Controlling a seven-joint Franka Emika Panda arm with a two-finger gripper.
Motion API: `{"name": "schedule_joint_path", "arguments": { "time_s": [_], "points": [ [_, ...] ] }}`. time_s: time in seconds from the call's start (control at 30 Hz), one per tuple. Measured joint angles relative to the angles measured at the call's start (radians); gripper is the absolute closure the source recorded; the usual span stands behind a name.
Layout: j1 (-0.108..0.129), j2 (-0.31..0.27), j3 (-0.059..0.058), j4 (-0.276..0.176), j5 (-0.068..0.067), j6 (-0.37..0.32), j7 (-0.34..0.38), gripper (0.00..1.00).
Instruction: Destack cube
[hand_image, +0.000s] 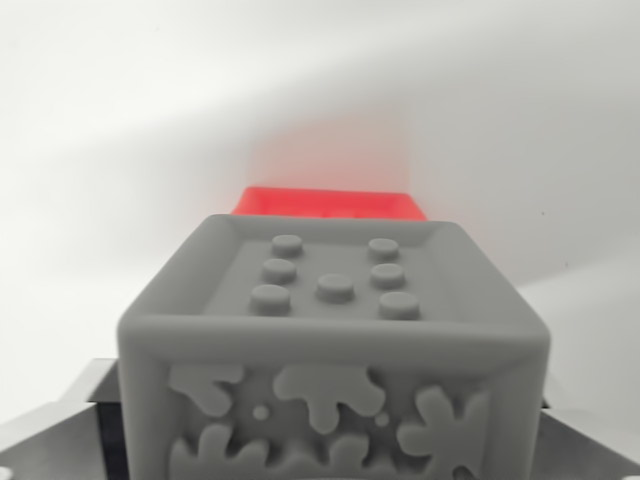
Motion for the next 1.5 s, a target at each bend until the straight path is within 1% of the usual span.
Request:
{"name": "schedule_joint_path", "arguments": {
  "time_s": [0.9,1.23,1.5],
  "points": [
    [0.0,-0.003,0.0,0.0,0.0,-0.003,0.0,1.0],
    [0.0,-0.04,0.0,-0.005,0.0,-0.031,0.0,1.0],
    [0.0,-0.08,0.0,-0.008,0.0,-0.067,0.0,1.0]
  ]
}}
